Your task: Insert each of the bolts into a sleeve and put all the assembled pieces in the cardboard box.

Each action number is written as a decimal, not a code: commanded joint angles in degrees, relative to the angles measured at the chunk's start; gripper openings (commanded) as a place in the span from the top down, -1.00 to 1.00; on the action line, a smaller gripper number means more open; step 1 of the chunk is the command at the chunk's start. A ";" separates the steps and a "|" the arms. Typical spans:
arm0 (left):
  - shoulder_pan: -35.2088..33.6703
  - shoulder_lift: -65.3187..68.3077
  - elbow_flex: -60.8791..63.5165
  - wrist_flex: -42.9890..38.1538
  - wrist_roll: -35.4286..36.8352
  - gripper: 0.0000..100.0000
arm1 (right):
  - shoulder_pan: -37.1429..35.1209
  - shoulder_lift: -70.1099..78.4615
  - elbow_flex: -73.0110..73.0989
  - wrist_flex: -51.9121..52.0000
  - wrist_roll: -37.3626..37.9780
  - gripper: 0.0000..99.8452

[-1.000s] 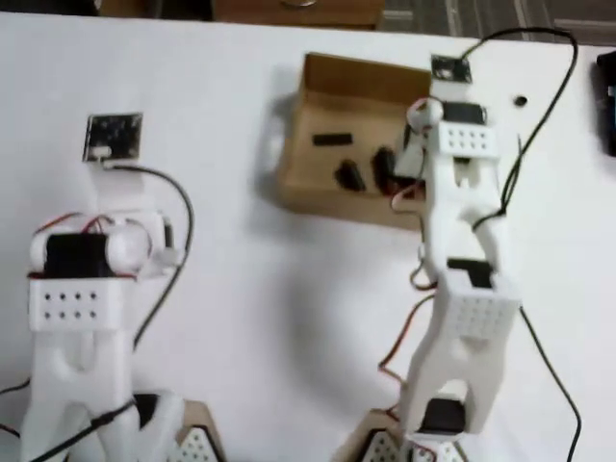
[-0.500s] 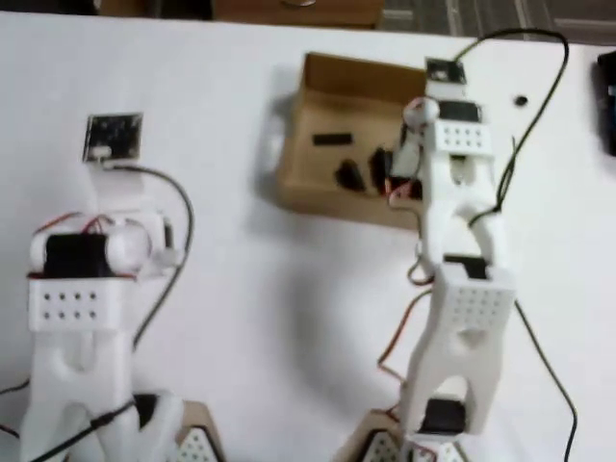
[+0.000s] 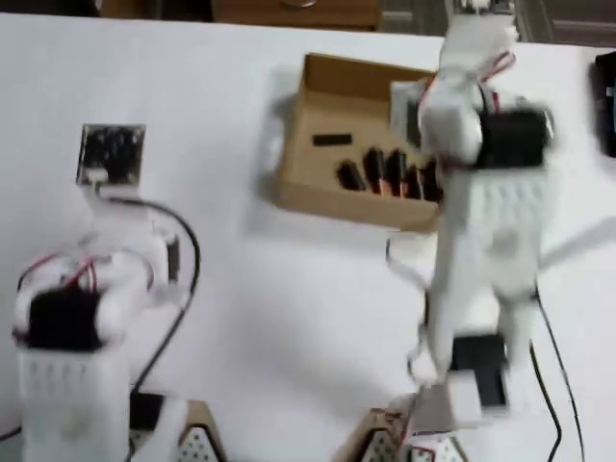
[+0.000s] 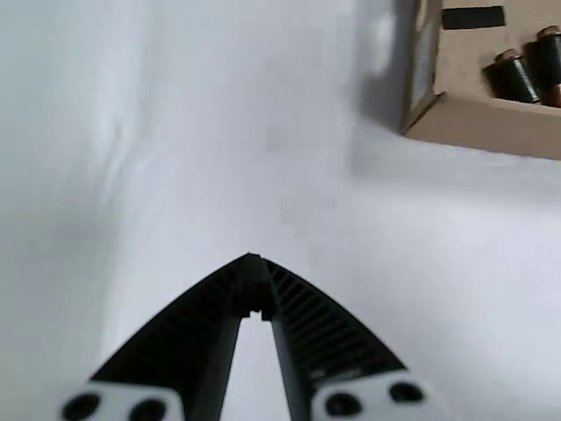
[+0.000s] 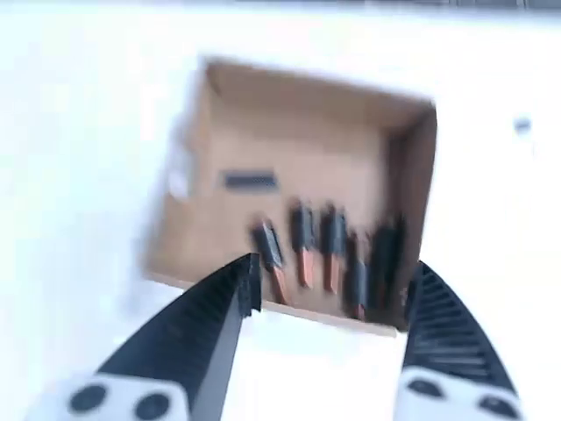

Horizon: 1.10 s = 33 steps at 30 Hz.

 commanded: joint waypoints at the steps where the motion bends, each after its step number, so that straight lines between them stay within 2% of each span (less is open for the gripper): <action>1: 3.34 -5.89 -2.07 3.08 -0.26 0.96 | -4.53 -16.66 6.07 1.27 0.00 0.50; 7: 3.60 -16.18 10.95 2.02 -0.53 0.96 | -5.41 -39.25 32.62 1.27 -0.09 0.50; 13: 3.34 -32.88 30.20 -7.38 -7.38 0.96 | -4.97 -58.33 65.32 -3.38 0.26 0.50; 18: 2.81 -48.00 42.95 -9.67 -11.43 0.96 | 0.13 -72.22 92.92 -17.89 0.35 0.50; 21: 2.64 -47.74 47.69 -9.76 -12.13 0.96 | 3.91 -80.31 107.78 -26.59 0.79 0.50; 23: 2.11 -47.47 50.15 -9.85 -12.13 0.96 | 5.49 -85.49 115.87 -30.46 4.92 0.50; 26: -0.70 -47.74 53.14 -10.20 -12.13 0.95 | 7.87 -93.32 125.19 -31.43 11.43 0.63; 30: -4.57 -47.74 60.79 -12.48 -12.13 0.95 | 11.65 -100.88 135.38 -30.99 12.13 0.98; 33: -6.86 -47.82 64.75 -12.92 -12.31 0.95 | 14.20 -98.95 137.58 -30.29 12.04 0.96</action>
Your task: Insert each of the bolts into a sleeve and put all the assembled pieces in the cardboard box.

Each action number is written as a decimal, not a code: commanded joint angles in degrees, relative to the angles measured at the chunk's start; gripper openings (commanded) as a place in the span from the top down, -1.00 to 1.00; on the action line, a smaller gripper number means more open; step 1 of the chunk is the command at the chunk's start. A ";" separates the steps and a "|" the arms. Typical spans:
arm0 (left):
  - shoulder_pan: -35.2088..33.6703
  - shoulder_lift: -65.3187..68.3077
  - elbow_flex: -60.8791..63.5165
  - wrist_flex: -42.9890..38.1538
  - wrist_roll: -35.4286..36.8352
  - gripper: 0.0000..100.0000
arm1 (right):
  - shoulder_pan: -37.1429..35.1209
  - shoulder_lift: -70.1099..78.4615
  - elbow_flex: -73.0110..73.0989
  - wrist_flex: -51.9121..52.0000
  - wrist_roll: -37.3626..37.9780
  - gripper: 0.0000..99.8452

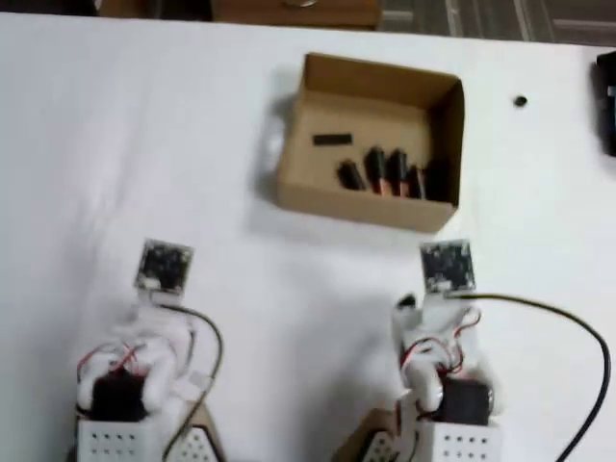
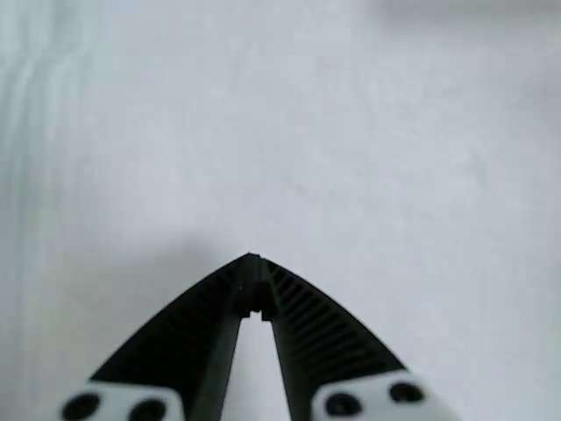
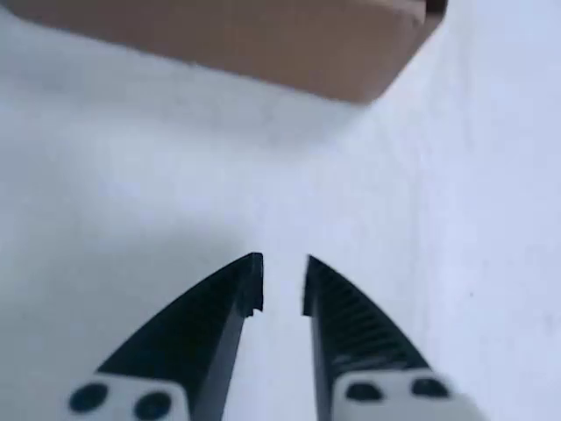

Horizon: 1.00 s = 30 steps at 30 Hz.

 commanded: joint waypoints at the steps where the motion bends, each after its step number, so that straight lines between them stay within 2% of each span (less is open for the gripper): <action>1: -2.20 -1.49 4.79 -2.37 -0.26 0.95 | 2.24 -0.75 2.02 0.40 0.35 0.96; 6: -2.73 -1.41 6.02 -3.08 -0.18 0.95 | 2.42 -1.71 7.03 1.80 0.62 0.95; 30: -2.73 -1.41 6.02 -3.08 -0.18 0.95 | 2.24 -1.80 6.86 2.86 0.53 0.95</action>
